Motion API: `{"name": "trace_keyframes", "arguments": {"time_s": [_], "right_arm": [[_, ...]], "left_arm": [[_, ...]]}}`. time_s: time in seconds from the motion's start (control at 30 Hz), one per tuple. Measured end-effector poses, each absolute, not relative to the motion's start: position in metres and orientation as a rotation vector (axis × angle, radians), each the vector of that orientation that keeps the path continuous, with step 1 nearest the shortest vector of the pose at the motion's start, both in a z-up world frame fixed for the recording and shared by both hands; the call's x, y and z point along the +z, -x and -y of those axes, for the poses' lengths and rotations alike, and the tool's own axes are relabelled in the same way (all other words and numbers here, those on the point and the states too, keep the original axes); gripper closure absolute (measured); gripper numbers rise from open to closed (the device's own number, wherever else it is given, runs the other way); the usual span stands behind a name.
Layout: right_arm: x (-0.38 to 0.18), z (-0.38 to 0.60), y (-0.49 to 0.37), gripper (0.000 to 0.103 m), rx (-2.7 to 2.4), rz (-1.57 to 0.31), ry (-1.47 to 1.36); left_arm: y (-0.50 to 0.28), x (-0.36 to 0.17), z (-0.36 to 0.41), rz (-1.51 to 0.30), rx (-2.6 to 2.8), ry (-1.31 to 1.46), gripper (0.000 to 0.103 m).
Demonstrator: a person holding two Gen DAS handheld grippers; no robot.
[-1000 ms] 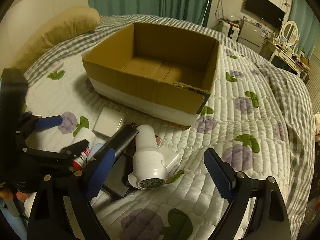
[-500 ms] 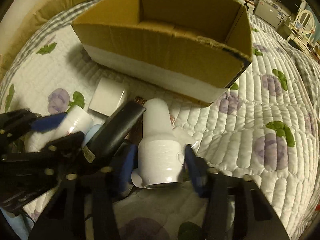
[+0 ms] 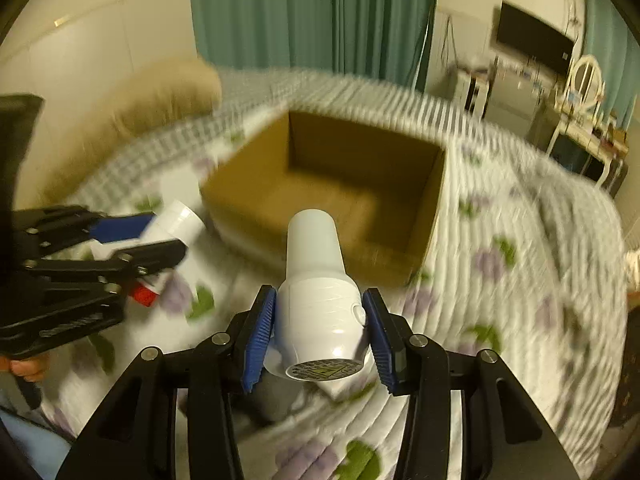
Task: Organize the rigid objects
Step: 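Carry both items into the box and open both tools to release, then grasp the black remote with left tool while right tool grasps the white charger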
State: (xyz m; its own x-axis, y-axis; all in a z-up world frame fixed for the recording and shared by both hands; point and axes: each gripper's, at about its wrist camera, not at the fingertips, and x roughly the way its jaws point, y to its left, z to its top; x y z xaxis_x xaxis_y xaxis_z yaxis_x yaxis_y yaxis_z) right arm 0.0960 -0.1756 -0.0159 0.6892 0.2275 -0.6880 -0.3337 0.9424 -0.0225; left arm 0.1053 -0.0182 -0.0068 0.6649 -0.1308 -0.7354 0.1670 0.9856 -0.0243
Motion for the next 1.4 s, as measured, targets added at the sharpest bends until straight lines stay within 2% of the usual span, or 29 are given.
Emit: {"name": "trace_keyframes", "arguments": {"time_s": [0.2, 0.4, 0.53, 0.63, 0.67, 0.7, 0.73, 0.77, 0.8, 0.9, 0.93, 1.0, 1.03, 1.17, 1.4], "right_arm": [[0.027, 0.177, -0.165, 0.059, 0.249, -0.671, 0.123], [-0.012, 0.176, -0.241, 0.059, 0.184, -0.770, 0.094], [-0.043, 0.179, -0.253, 0.059, 0.170, -0.823, 0.072], [-0.047, 0.184, -0.242, 0.057, 0.172, -0.796, 0.060], [-0.046, 0.186, -0.242, 0.052, 0.168, -0.793, 0.060], [-0.040, 0.189, -0.240, 0.035, 0.151, -0.787, 0.058], [-0.034, 0.191, -0.236, 0.029, 0.147, -0.776, 0.054], [-0.026, 0.193, -0.231, 0.029, 0.148, -0.766, 0.052], [-0.016, 0.195, -0.225, 0.029, 0.147, -0.760, 0.056], [0.011, 0.201, -0.200, 0.028, 0.128, -0.738, 0.101], [0.015, 0.203, -0.191, 0.024, 0.125, -0.737, 0.109], [0.023, 0.207, -0.167, 0.021, 0.118, -0.740, 0.120], [0.023, 0.209, -0.156, 0.021, 0.120, -0.745, 0.126], [0.008, 0.214, -0.110, 0.021, 0.125, -0.772, 0.137], [-0.047, 0.216, -0.056, 0.021, 0.134, -0.863, 0.105]], "left_arm": [[-0.179, 0.018, 0.031, -0.699, -0.149, -0.160, 0.065], [-0.244, -0.025, 0.032, -0.791, -0.175, -0.140, 0.065], [-0.255, -0.054, 0.035, -0.860, -0.167, -0.126, 0.065], [-0.252, -0.057, 0.039, -0.873, -0.183, -0.130, 0.065], [-0.250, -0.055, 0.040, -0.876, -0.184, -0.136, 0.061], [-0.247, -0.051, 0.040, -0.868, -0.186, -0.136, 0.054], [-0.243, -0.045, 0.039, -0.857, -0.186, -0.133, 0.048], [-0.240, -0.040, 0.037, -0.846, -0.183, -0.128, 0.032], [-0.234, -0.032, 0.035, -0.833, -0.174, -0.120, 0.021], [-0.212, -0.015, 0.029, -0.815, -0.170, -0.118, 0.017], [-0.202, -0.011, 0.028, -0.815, -0.171, -0.123, 0.017], [-0.182, -0.007, 0.026, -0.816, -0.164, -0.138, 0.007], [-0.171, -0.007, 0.026, -0.811, -0.161, -0.141, 0.005], [-0.127, -0.021, 0.030, -0.835, -0.159, -0.163, 0.005], [-0.079, -0.087, 0.053, -0.949, -0.168, -0.184, 0.007]]}}
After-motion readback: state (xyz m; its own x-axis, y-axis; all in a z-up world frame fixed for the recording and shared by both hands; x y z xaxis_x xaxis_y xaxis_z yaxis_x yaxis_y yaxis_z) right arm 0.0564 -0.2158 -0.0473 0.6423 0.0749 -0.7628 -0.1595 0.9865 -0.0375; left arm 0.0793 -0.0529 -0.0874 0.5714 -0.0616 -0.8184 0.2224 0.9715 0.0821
